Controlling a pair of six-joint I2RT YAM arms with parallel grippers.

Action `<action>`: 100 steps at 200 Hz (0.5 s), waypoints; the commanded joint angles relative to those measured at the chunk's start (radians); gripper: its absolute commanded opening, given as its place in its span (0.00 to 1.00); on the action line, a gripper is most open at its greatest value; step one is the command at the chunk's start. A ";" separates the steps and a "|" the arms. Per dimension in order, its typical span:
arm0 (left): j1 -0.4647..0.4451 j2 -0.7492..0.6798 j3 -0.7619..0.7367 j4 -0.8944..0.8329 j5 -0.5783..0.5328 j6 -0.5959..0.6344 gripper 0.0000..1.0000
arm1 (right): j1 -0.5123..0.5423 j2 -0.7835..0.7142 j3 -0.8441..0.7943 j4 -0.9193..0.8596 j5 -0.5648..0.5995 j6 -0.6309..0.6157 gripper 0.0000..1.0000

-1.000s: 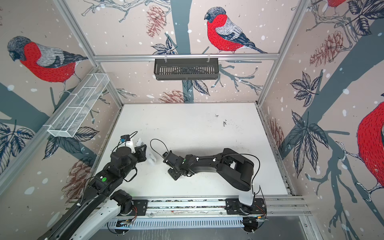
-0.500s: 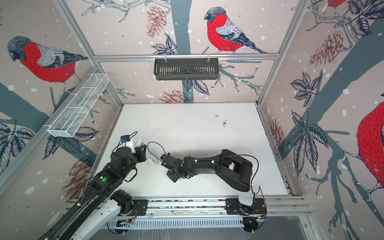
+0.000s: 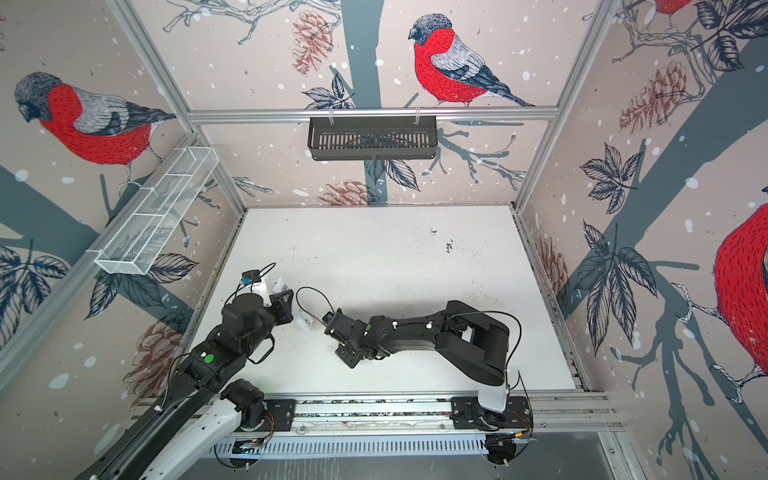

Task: Load the batteries into the remote control
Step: 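Lower the open right gripper over the two orange batteries, then grasp and lift an orange battery with the right gripper while the left raises the remote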

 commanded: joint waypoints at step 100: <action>0.005 0.055 -0.042 0.231 0.256 0.016 0.00 | -0.017 -0.171 -0.110 -0.047 -0.026 0.019 0.12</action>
